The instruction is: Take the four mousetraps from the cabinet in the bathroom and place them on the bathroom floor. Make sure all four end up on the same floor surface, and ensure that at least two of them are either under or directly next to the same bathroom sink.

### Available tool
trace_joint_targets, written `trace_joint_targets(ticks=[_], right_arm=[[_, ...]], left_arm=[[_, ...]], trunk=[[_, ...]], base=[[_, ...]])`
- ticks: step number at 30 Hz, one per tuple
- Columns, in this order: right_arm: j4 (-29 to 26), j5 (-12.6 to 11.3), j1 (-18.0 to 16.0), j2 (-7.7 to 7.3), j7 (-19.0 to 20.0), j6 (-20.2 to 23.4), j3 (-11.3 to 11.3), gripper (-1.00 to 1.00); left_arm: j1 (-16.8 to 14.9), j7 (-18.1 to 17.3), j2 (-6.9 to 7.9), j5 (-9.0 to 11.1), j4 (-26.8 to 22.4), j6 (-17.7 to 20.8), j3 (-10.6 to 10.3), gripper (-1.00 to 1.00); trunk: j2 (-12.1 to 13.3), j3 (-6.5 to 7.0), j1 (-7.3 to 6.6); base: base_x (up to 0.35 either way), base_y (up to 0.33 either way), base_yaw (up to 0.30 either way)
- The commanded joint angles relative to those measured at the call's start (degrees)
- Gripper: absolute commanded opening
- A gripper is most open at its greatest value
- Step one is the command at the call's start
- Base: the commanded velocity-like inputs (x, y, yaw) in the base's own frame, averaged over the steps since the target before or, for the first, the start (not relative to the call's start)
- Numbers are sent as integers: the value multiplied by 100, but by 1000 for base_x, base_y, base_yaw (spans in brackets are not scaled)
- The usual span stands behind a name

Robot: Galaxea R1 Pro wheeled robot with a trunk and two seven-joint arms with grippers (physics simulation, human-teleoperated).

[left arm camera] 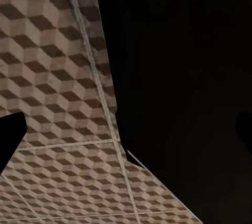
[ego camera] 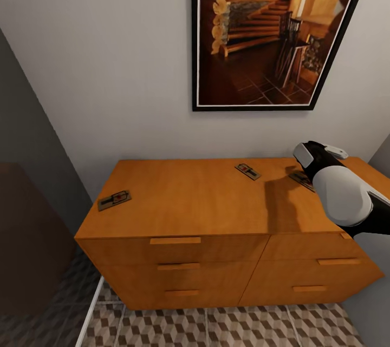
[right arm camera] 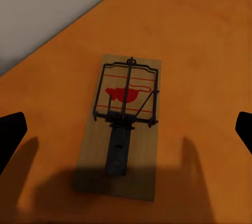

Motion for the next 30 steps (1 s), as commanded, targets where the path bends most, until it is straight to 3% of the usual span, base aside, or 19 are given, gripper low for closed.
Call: trace_joint_targets(ticks=[1,15,30], right_arm=[[-5,59,-4,2,0,49,-33,100],[3,53,-4,2,1,50,-33,100],[4,53,-4,3,2,51,-27,100]], left_arm=[[-7,14,-2,-3,13,-8,-41,100],[-7,14,-2,-10,13,-8,-41,100],[-7,14,-2,-12,13,-8,-41,100]], trunk=[[-3,-5,0],[-3,-5,0],[-3,-5,0]], base=[[0,0,0],[7,0,0],[136,0,0]])
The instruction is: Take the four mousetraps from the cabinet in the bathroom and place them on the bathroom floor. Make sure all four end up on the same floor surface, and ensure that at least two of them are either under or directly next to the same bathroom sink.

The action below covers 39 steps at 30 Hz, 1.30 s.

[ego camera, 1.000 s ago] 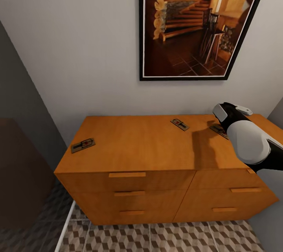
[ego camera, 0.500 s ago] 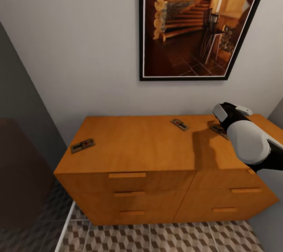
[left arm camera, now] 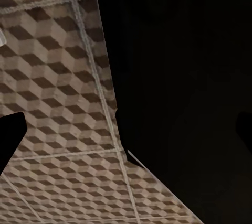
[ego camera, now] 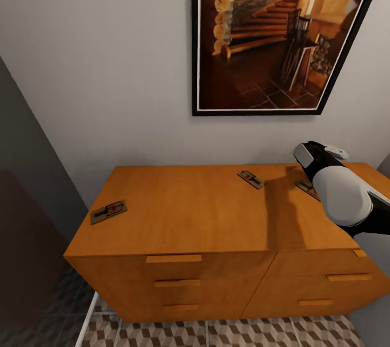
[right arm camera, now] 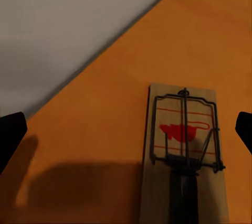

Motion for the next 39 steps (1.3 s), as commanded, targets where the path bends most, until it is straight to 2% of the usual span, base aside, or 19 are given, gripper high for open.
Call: trace_joint_targets(ticks=[1,18,39], right_arm=[[-5,60,-4,2,-1,50,-33,100],[-12,69,-4,2,-8,54,-40,100],[-14,69,-4,0,-9,54,-39,100]], left_arm=[[-7,14,-2,-4,13,-8,-41,100],[-7,14,-12,-4,13,-8,-41,100],[-7,14,-11,-4,13,-8,-41,100]], trunk=[[-3,-5,0],[-3,-5,0],[-3,-5,0]], base=[[28,0,0],[1,0,0],[-65,0,0]])
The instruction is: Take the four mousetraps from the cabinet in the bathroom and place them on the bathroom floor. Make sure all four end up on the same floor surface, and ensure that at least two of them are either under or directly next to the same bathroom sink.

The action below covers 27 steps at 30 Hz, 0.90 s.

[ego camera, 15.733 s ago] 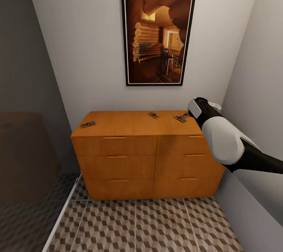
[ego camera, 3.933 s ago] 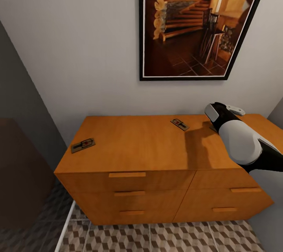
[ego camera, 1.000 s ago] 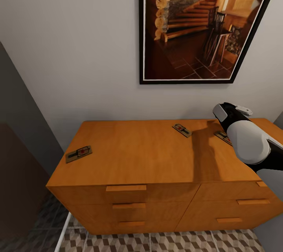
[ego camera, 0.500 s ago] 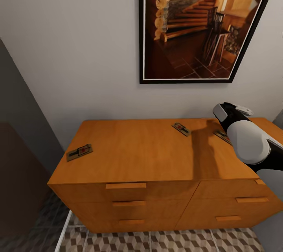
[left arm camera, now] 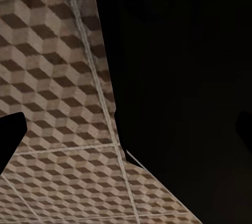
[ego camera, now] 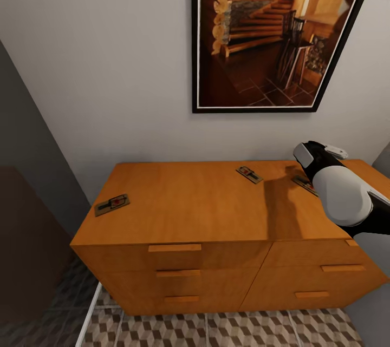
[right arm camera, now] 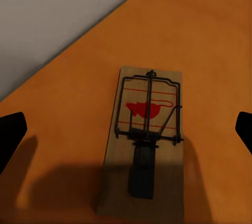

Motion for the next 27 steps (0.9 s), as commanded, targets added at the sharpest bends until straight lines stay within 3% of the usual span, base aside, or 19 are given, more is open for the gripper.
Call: trace_joint_targets(ticks=[1,13,27], right_arm=[[-5,60,-4,2,0,49,-32,100],[-5,60,-4,5,0,49,-27,100],[-5,60,-4,4,0,49,-26,100]], left_arm=[[-7,14,-2,-4,13,-8,-41,100],[-7,14,-1,-4,13,-8,-41,100],[-7,14,-1,-3,13,-8,-41,100]], trunk=[[-3,-5,0],[-3,-15,0],[-3,-133,0]], base=[[-3,0,0],[0,0,0],[0,0,0]])
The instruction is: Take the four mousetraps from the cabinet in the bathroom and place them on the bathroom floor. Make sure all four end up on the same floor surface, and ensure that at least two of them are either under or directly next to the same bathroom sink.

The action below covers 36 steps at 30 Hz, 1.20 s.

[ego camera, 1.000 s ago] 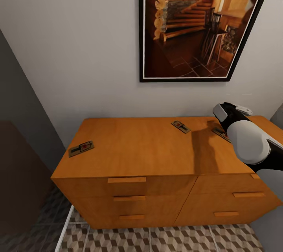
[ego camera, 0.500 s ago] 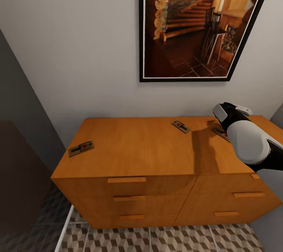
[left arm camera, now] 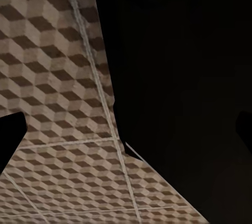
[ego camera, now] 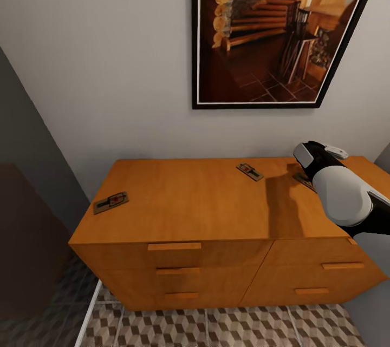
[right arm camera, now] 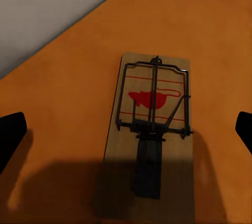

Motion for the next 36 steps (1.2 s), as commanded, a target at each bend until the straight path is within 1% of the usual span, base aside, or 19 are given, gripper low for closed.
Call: trace_joint_targets(ticks=[1,6,21,36], right_arm=[[-5,60,-5,1,0,49,-33,100],[-5,60,-5,1,0,49,-36,100],[-5,60,-5,2,0,49,-34,100],[-5,60,-5,8,0,49,-33,100]], left_arm=[[-7,14,-2,-3,13,-8,-41,100],[-7,14,-2,-3,13,-8,-41,100],[-7,14,-2,1,13,-8,-41,100],[-7,14,21,3,17,-8,-41,100]], trunk=[[-3,-14,0],[-3,-42,0],[-3,-62,0],[-3,-165,0]], base=[[0,0,0],[0,0,0],[0,0,0],[0,0,0]])
